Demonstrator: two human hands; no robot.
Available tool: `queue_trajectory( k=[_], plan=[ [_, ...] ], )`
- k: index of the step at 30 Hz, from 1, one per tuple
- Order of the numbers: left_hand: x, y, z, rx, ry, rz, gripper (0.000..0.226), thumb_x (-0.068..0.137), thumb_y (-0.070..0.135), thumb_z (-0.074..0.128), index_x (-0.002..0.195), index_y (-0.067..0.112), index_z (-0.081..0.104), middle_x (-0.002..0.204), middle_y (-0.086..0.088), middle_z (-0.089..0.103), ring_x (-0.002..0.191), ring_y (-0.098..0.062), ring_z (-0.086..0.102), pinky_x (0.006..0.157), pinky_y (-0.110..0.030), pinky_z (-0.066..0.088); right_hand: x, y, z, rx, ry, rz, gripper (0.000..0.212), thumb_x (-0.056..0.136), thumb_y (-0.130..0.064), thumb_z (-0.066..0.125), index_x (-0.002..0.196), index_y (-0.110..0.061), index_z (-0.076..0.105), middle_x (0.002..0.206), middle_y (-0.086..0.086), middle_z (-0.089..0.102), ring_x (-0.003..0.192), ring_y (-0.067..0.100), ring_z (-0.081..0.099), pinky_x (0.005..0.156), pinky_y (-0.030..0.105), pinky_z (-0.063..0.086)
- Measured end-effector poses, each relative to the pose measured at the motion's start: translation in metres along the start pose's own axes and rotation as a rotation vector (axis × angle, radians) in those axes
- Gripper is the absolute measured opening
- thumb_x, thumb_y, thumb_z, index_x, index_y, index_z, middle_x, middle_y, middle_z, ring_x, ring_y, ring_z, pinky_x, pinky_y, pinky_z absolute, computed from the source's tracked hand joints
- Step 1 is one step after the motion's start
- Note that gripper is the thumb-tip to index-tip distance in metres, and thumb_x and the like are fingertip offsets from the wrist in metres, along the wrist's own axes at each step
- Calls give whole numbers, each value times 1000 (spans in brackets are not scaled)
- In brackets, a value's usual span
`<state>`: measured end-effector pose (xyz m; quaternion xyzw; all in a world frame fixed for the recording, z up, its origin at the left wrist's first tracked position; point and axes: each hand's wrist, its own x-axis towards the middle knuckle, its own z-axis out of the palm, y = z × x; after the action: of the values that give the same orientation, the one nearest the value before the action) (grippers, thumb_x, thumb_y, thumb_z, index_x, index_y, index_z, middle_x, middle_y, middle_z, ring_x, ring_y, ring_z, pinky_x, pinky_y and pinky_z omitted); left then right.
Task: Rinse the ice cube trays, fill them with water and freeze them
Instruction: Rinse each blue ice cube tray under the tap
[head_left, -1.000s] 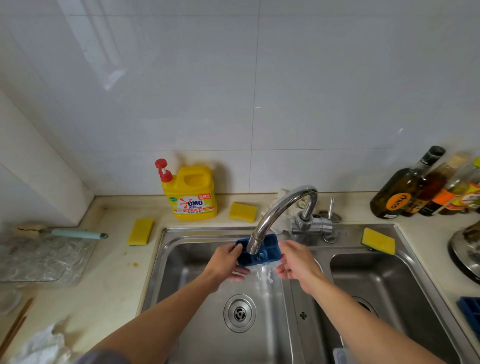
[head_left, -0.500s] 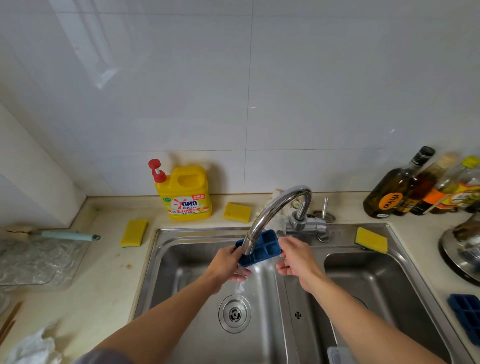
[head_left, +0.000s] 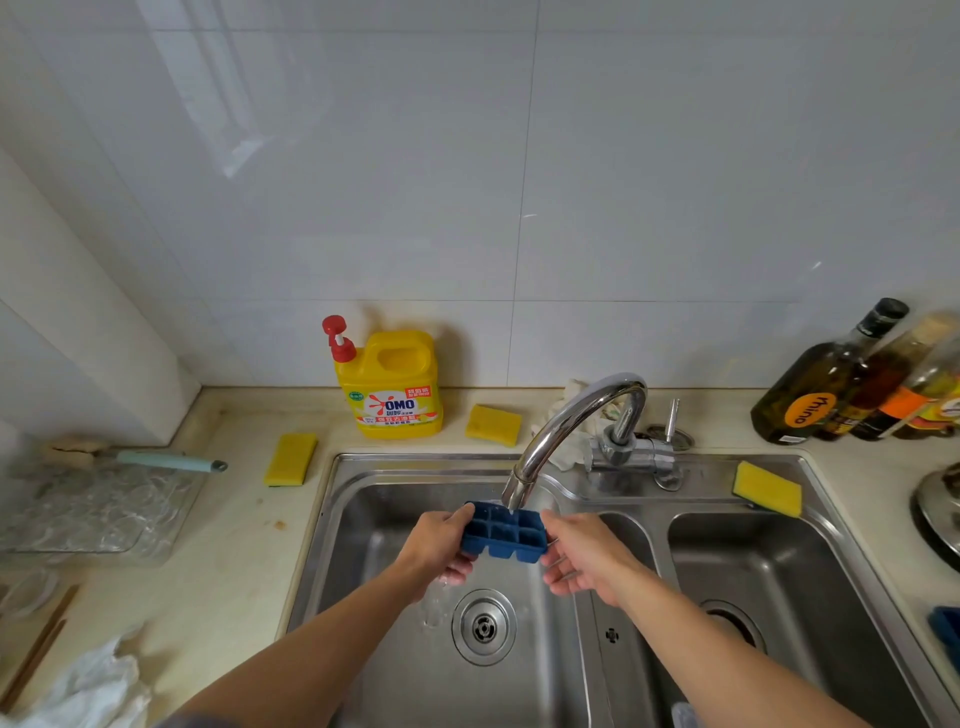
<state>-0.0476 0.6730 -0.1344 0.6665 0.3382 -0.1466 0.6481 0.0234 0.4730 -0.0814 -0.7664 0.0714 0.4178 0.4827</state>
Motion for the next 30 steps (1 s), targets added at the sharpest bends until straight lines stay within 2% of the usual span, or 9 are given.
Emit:
queue_trajectory(
  k=[5,12,16,19,24,27,30],
  plan=[
    [-1,-3,2,22,12,-34,43,107,41,43,98,5,64,64,-8,66,48,-17,57,52,-28,53,1,2,-2,-5,-7,4,41,108,-39,46,122,-3,61,96,18,66,73,26,66,75,40,62],
    [-3,-1,7,32,19,-22,43,107,40,43,100,4,64,66,-9,67,49,-17,57,51,-27,52,1,4,-5,1,-3,6,42,108,-39,46,126,-4,59,101,20,66,75,26,66,69,35,62],
    [-2,4,5,153,98,104,40,105,42,48,101,7,66,72,-9,71,50,-13,62,52,-26,54,-1,5,-4,2,-22,16,37,109,-35,46,124,-3,59,112,24,68,80,28,68,72,36,63],
    [-2,14,-1,275,205,247,38,102,44,53,90,12,67,69,-5,70,49,-11,61,53,-27,55,0,4,1,58,-65,32,30,109,-24,46,124,-1,57,107,25,67,76,29,66,71,38,62],
    [-5,21,-15,399,316,389,38,97,52,52,88,20,71,79,3,72,75,-14,68,68,-30,55,0,-1,13,82,-123,19,19,108,-14,45,118,-7,59,116,28,68,81,33,67,75,41,61],
    [-8,23,-20,413,355,416,38,95,55,52,89,23,71,77,7,71,75,-9,67,64,-23,49,3,-1,17,89,-131,5,19,108,-14,46,119,-6,60,115,29,69,81,33,68,74,41,61],
    [-11,24,-21,406,361,417,37,95,54,53,85,23,71,75,8,70,72,-6,65,60,-18,43,4,-1,19,83,-136,6,16,107,-13,47,108,-8,62,112,27,70,78,32,69,73,41,62]
  ],
)
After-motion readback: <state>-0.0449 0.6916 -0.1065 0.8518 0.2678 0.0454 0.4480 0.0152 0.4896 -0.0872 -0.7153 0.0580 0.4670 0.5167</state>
